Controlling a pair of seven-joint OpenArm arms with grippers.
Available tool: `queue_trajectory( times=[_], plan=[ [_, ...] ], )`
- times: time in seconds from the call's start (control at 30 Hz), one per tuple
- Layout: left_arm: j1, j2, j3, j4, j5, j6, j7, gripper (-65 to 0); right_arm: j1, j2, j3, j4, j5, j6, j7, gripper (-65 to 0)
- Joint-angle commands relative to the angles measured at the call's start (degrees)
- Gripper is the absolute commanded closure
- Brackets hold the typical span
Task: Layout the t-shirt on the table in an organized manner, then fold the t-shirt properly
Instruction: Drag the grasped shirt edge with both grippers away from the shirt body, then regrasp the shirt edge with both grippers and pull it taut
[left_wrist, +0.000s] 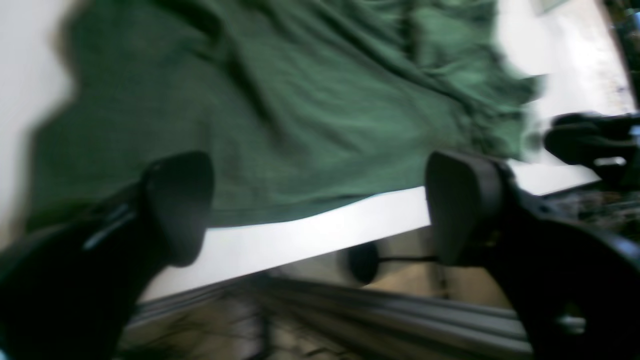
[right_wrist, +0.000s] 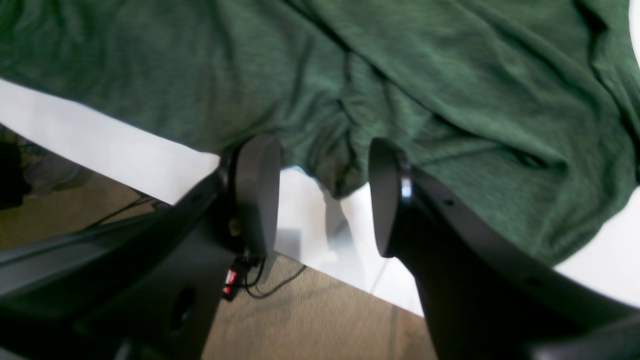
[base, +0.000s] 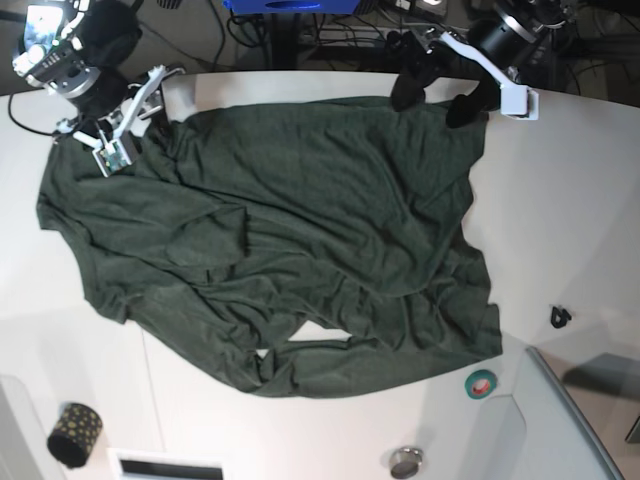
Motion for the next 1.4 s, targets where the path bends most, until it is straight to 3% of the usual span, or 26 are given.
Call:
queue_trajectory(
  times=[0.0,0.1,0.17,0.3,0.57,0.63,0.73,0.83,1.03,1.13,1.23,1.37],
  plan=[
    [0.6,0.1,-2.4,-0.8,-4.6,-0.3,-1.5,-37.8,-0.3,0.2,0.1,1.0,0.9,0.1,1.1,-26.1],
    [0.6,1.5,-7.7,-6.9,-16.9,-0.3,-1.4,0.0,-0.2,0.3,0.1,0.8,0.9,0.1,1.1,-26.1],
    [0.5,1.6,-9.3,-9.6,-22.2,-0.4,-0.5,0.0,-0.2,0.5,0.1,0.6,0.9,0.1,1.1,-26.1],
    [-0.9,1.7,-11.7,-10.5,-24.1,-0.5,10.0,0.0,0.2,0.6,0.5,-1.6,0.9,0.1,1.1,-26.3],
    [-4.4,10.5,-28.0,-14.3,-23.8,-0.5,26.1,0.0,0.3,1.3,0.7,-5.0,0.9,0.1,1.3,-26.3],
    [-4.5,11.2,-30.4,-13.8,-23.8,-0.5,28.4,-10.2,0.3,1.9,0.6,-5.4,0.9,0.1,1.3,-26.0],
    [-4.5,11.1,-32.3,-12.2,-22.8,-0.5,28.6,-33.4,0.3,2.1,0.7,-5.5,0.9,0.1,1.3,-26.0],
    [-4.5,11.0,-33.7,-7.7,-13.2,-0.5,25.7,-45.7,0.3,2.1,0.8,-5.5,0.9,0.1,1.3,-26.0],
    [-6.3,10.7,-26.0,2.4,26.7,-0.5,11.4,-43.3,0.3,2.1,0.8,-5.5,0.9,0.1,1.3,-26.0],
    [-7.5,7.0,-18.3,2.4,43.8,-0.5,4.3,-43.1,0.3,2.1,0.8,-5.5,0.9,0.1,1.3,-25.8],
    [-8.7,2.5,-11.9,2.7,54.3,-0.5,2.6,-43.1,0.3,2.1,0.8,-5.5,0.9,0.1,1.3,-25.8],
    [-11.2,-2.2,-5.1,2.6,60.5,-0.5,3.0,-42.9,0.3,1.9,0.8,-5.5,0.9,0.1,1.2,-25.8]
  ],
)
